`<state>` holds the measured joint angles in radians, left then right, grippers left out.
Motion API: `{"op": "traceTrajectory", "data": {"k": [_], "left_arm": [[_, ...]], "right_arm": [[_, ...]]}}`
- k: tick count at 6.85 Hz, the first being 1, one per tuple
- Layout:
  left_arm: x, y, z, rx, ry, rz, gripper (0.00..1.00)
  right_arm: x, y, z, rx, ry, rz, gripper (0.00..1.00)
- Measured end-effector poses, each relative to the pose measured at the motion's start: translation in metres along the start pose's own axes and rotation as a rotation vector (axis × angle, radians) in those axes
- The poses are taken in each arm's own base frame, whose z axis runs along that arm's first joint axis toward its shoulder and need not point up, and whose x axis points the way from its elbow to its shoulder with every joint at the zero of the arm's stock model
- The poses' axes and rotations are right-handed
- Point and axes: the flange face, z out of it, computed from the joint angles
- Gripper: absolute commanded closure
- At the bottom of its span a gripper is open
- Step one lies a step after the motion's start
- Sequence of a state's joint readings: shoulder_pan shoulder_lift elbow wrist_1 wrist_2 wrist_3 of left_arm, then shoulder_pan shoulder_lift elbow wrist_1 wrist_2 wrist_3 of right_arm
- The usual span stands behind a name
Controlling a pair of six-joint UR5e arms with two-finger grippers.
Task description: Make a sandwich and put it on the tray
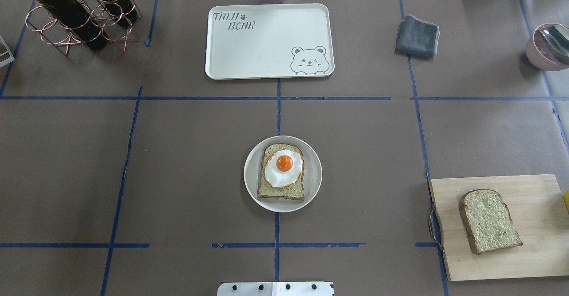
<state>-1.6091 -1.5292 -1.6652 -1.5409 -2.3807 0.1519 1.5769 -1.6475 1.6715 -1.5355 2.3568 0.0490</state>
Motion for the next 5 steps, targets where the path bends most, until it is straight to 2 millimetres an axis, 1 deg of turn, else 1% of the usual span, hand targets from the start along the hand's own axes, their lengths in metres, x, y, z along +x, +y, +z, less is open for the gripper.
{"op": "traceTrajectory", "data": {"k": [2, 3, 4, 5], "left_arm": [[0.0, 0.0, 0.0, 0.001, -0.004, 0.001, 0.0], [0.004, -0.009, -0.007, 0.011, -0.034, 0.018, 0.0], [0.012, -0.027, -0.017, 0.028, -0.076, 0.047, 0.0], [0.023, -0.045, -0.026, 0.047, -0.096, 0.08, 0.0]], "right_arm": [[-0.001, 0.0, 0.0, 0.001, 0.0, 0.001, 0.0], [-0.002, -0.001, -0.001, 0.002, -0.004, 0.0, 0.0], [-0.008, -0.003, -0.004, 0.007, -0.011, -0.007, 0.0], [-0.027, -0.007, -0.011, 0.02, -0.015, -0.039, 0.0]]}}
